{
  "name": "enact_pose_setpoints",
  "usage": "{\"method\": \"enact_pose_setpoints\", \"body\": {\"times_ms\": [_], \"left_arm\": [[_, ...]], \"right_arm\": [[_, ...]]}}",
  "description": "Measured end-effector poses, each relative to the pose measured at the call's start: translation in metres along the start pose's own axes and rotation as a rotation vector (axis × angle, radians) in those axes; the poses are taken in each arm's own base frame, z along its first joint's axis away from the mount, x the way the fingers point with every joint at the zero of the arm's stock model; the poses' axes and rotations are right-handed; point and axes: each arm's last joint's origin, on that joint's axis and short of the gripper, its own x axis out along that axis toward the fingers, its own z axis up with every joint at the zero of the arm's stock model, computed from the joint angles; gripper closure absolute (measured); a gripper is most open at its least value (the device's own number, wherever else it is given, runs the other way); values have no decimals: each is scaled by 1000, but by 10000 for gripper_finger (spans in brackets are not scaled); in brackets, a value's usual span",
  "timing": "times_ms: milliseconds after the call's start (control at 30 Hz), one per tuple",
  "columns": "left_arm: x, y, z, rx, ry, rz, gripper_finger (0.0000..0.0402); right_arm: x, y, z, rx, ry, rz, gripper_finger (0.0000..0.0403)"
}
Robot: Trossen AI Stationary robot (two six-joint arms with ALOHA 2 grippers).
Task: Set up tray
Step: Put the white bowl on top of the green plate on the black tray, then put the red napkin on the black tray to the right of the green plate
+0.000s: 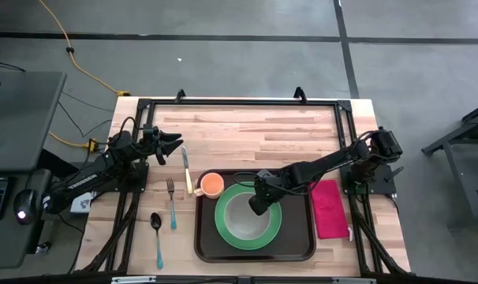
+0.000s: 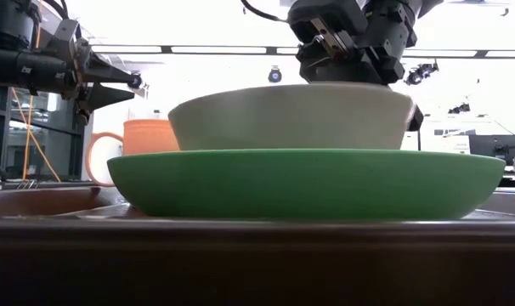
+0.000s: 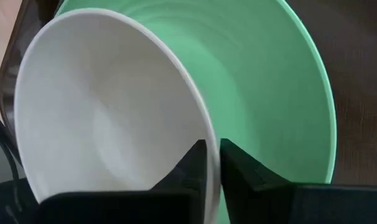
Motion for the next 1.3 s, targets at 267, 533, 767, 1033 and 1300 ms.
{"method": "enact_pose_setpoints", "body": {"times_ms": [267,533,767,1033,1300], "left_arm": [[0,0,0,0,0,0,190],[0,0,0,0,0,0,190],[0,0,0,0,0,0,190],[0,0,0,1,0,0,190],[0,0,0,2,1,-3,190]], "right_arm": [[0,0,0,0,-5,-4,311],[0,-1,2,-11,-2,-6,295],[-14,-3,6,-25,-17,-2,311],[-42,-9,5,-20,-33,-34,314],[-59,-13,4,-8,-48,-43,313]]}}
